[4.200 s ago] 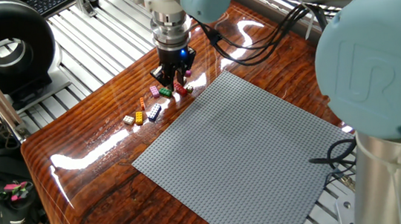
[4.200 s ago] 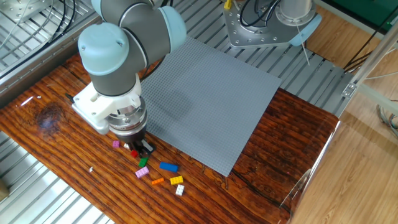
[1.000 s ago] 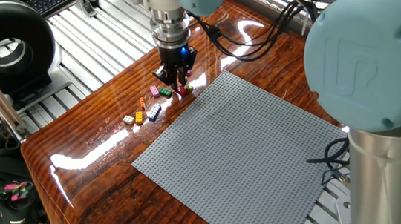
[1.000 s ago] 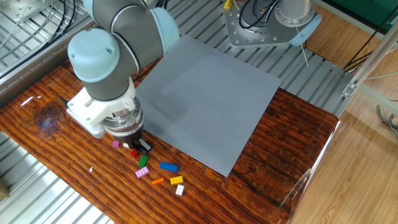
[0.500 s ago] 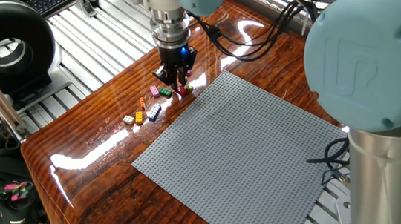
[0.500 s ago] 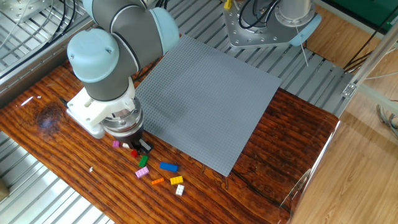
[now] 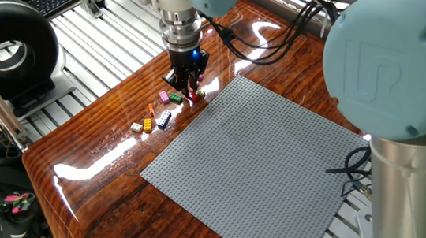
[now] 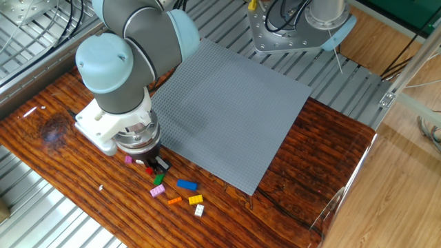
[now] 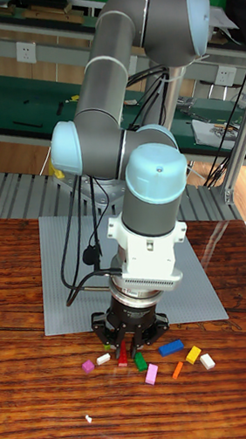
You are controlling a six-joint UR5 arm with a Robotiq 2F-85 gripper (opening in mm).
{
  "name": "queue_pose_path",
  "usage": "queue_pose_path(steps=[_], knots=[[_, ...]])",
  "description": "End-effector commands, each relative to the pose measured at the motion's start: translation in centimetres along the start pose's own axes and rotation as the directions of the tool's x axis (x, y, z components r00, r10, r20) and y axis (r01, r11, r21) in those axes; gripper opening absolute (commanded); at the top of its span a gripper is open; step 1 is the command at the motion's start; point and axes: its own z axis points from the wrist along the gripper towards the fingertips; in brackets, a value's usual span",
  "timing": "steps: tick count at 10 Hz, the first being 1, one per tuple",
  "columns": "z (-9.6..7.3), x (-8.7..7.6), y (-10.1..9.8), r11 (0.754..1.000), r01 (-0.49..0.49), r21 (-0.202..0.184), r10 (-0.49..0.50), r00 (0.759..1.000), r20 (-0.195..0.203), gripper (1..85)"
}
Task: Build with small Lego blocks
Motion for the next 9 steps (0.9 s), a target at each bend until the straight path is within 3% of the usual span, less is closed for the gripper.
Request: queue_pose_path(steps=[1,9], knots=[[-0.36,-0.05,-0.02,1.000,-0.006,-0.006,0.006,1.000,-0.002,29.7],[0.15,0.56,-0.60,0.999,0.036,-0.003,-0.036,0.999,-0.022,29.7]])
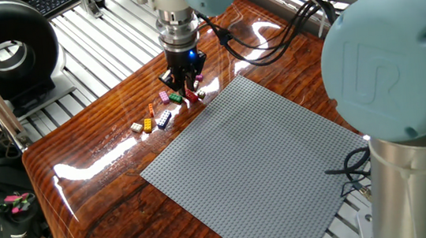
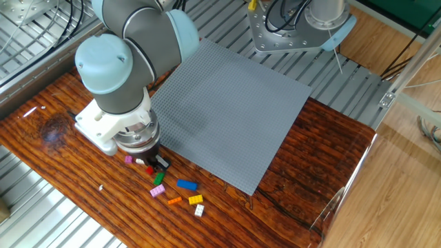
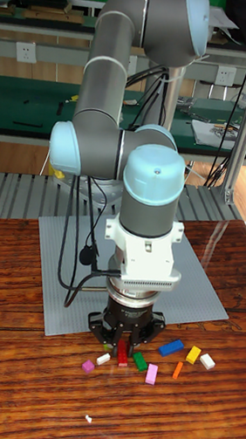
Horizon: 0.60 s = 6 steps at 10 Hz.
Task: Build with small Lego blocks
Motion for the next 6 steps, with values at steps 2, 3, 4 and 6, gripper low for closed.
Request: queue_pose_path(steps=[2,3,4,6], knots=[[-0.04,-0.02,0.12,1.000,0.004,-0.014,-0.004,1.000,-0.002,29.7],[-0.07,-0.04,0.10,1.000,0.004,-0.014,-0.004,1.000,-0.002,29.7],[-0.06,-0.05,0.06,1.000,0.004,-0.013,-0.004,1.000,-0.002,29.3],[0.02,-0.18,0.11,1.000,0.005,-0.014,-0.005,1.000,0.003,29.3]])
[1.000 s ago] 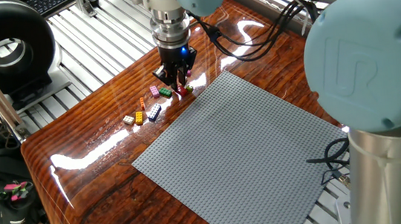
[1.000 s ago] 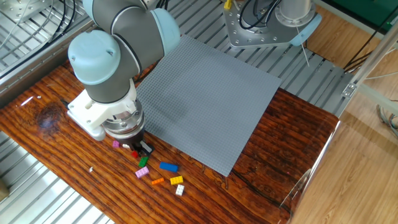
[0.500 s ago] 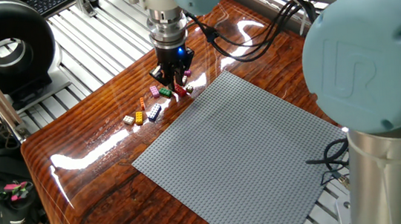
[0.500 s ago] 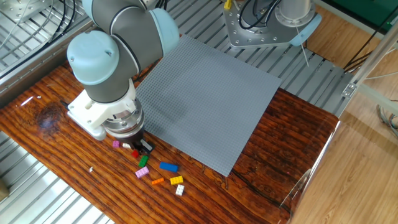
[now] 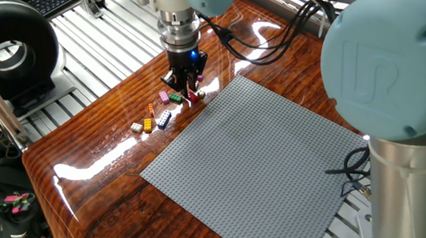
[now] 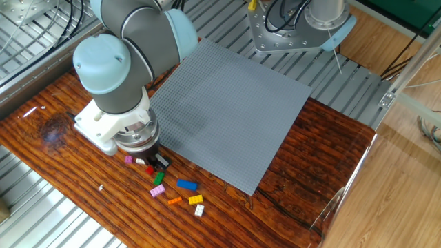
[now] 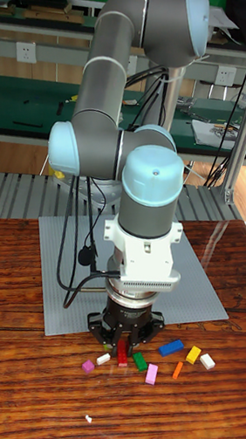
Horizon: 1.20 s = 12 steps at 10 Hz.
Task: Build with small Lego blocks
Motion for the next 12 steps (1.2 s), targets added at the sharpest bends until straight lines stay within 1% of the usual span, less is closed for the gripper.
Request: queue_pose_path(steps=[1,7,9,10,12], knots=[[0.01,-0.20,0.14,1.000,-0.005,-0.011,0.005,1.000,0.005,29.3],[0.09,-0.15,0.31,1.000,-0.005,-0.017,0.005,1.000,0.003,28.3],[0.10,-0.15,0.40,1.000,-0.004,-0.020,0.005,1.000,0.003,27.0],[0.09,-0.15,0.44,1.000,-0.006,-0.021,0.006,1.000,0.003,25.0],[0.10,-0.11,0.24,1.000,-0.012,-0.014,0.012,1.000,0.002,23.3]])
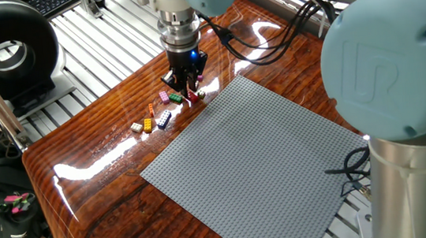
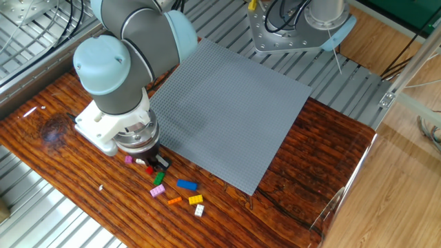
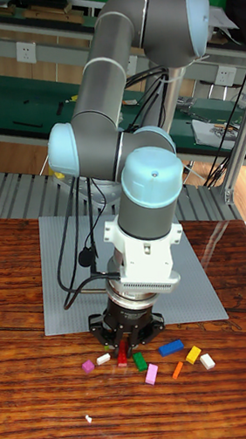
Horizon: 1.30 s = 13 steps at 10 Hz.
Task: Build with small Lego blocks
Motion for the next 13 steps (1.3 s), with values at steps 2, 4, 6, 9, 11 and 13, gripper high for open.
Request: queue_pose_path(steps=[2,4,6,9,11,13], knots=[[-0.1,0.0,0.0,1.000,-0.018,-0.003,0.018,1.000,-0.001,18.3],[-0.4,0.0,-0.3,1.000,-0.031,0.006,0.031,1.000,-0.001,12.0],[-0.7,0.2,-0.4,0.999,-0.046,0.012,0.046,0.999,-0.003,2.0],[-2.2,0.6,0.7,0.999,-0.038,-0.028,0.038,0.999,-0.003,2.0],[-4.0,2.3,1.1,0.999,-0.021,-0.038,0.021,1.000,-0.001,2.0],[-5.5,4.5,1.3,0.999,0.020,-0.046,-0.019,1.000,0.012,2.0]])
